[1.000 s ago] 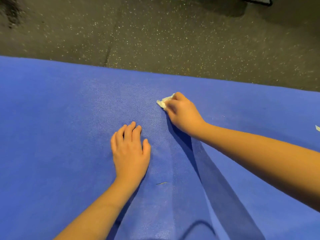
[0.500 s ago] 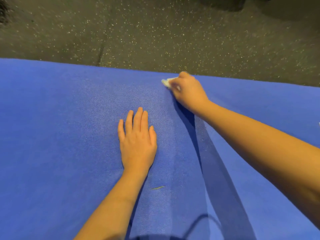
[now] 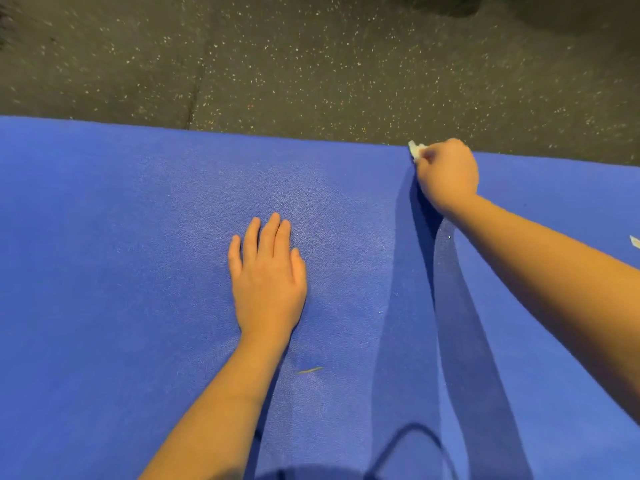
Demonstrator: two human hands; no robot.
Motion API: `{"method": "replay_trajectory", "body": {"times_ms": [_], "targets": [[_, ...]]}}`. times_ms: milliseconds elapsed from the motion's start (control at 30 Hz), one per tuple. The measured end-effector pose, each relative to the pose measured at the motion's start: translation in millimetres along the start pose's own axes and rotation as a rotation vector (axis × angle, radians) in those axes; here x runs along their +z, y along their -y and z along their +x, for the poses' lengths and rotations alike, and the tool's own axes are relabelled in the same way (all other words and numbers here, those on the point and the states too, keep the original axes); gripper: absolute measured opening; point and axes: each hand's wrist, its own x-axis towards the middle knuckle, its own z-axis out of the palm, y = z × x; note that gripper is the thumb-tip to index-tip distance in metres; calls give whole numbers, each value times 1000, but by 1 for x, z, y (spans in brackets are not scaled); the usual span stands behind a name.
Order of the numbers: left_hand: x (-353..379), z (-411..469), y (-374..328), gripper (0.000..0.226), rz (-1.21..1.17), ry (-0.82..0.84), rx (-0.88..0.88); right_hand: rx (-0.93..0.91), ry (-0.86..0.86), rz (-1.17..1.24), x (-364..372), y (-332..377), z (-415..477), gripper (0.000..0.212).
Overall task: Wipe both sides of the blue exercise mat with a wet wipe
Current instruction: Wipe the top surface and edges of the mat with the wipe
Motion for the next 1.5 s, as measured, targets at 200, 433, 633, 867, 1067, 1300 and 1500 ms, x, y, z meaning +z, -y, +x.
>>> {"method": "replay_trajectory", "body": {"times_ms": [200,433,633,867,1067,1300,1500], "targets": [[1,0,0,47,12,-1,5,-516,218,18,-7,3,-48,30],[1,-1,1,47,10,-1,1,-369,192,-181,-15,-7,-22,39],[-1,0,-1,48,19,22,-1,-608,587,-97,-39,-19,-56,29],[-3,5,-2,47,76,98,11,-481,448,18,-32,-11,-91,45],[-12,-19,-21,53,60,175,68,-208,317,252,-29,-17,-109,44],[-8,-44,-22,60,108,206,149,-224,314,321,-13,-15,-139,18],[-9,-45,-24,60,85,204,137,-109,35,313,-8,-33,-123,44]]}}
